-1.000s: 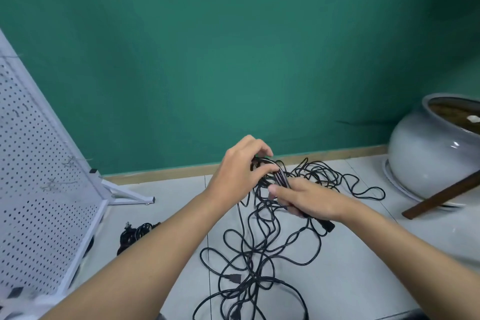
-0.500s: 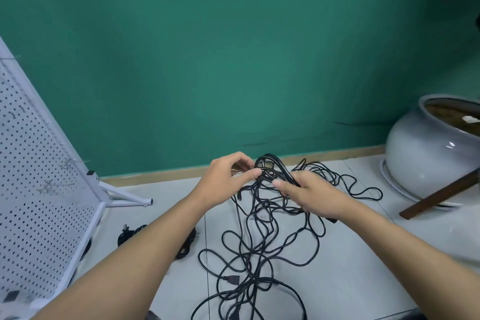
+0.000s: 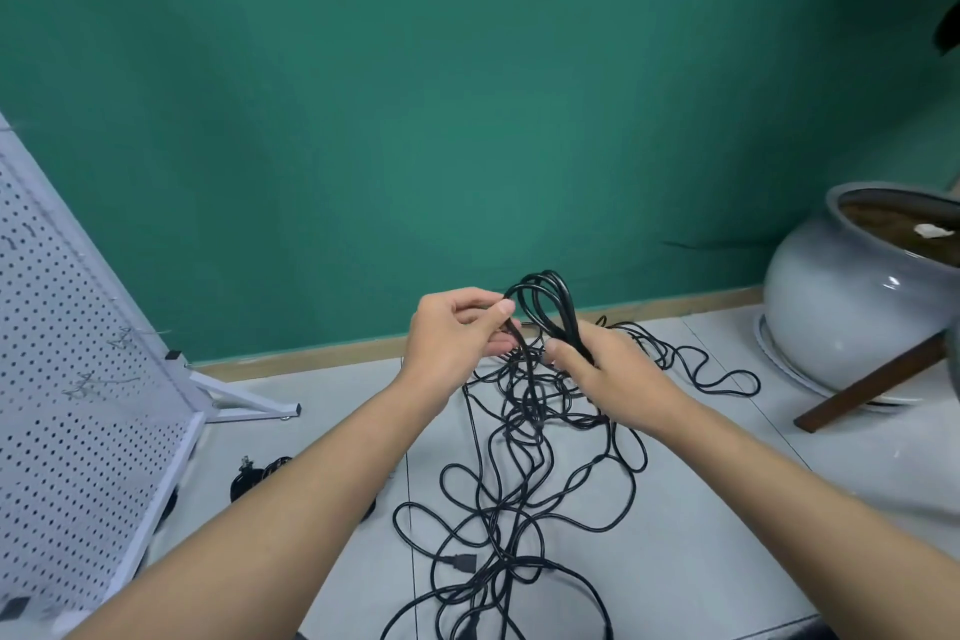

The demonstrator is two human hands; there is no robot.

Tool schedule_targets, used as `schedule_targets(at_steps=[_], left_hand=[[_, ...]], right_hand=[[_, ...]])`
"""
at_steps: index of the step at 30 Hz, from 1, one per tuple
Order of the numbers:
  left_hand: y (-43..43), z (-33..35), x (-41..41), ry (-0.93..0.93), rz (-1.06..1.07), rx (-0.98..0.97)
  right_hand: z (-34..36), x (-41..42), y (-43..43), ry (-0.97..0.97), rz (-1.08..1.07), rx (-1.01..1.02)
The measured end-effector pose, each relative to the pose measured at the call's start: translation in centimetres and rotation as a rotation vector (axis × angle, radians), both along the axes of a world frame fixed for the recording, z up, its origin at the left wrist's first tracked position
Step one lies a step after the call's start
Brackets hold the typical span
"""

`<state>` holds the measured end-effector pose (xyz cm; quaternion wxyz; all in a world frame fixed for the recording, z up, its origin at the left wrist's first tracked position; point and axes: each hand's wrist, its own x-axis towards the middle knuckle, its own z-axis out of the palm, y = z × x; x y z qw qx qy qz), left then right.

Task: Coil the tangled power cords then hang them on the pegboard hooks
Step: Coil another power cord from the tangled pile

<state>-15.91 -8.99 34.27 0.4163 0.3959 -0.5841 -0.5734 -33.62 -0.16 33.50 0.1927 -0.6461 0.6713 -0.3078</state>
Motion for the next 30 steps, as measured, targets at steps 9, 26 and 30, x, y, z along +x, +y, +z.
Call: schedule_targets(at_steps=[9, 26, 30], left_hand=[[0.7, 0.3, -1.3, 0.068, 0.076, 0.064], [-0.5, -7.0, -0.6, -0.946, -0.646, -0.673], [-1.7, -6.8, 0.5, -1.01, -0.566, -0.758]], right_hand=[[-0.4, 1.1, -0.4, -0.101, -0.015, 0.053], [1.3, 0.2, -0.2, -0.787, -0.139, 0.022], [0.7, -1.0, -0.2, -0.486, -0.277, -0.008]])
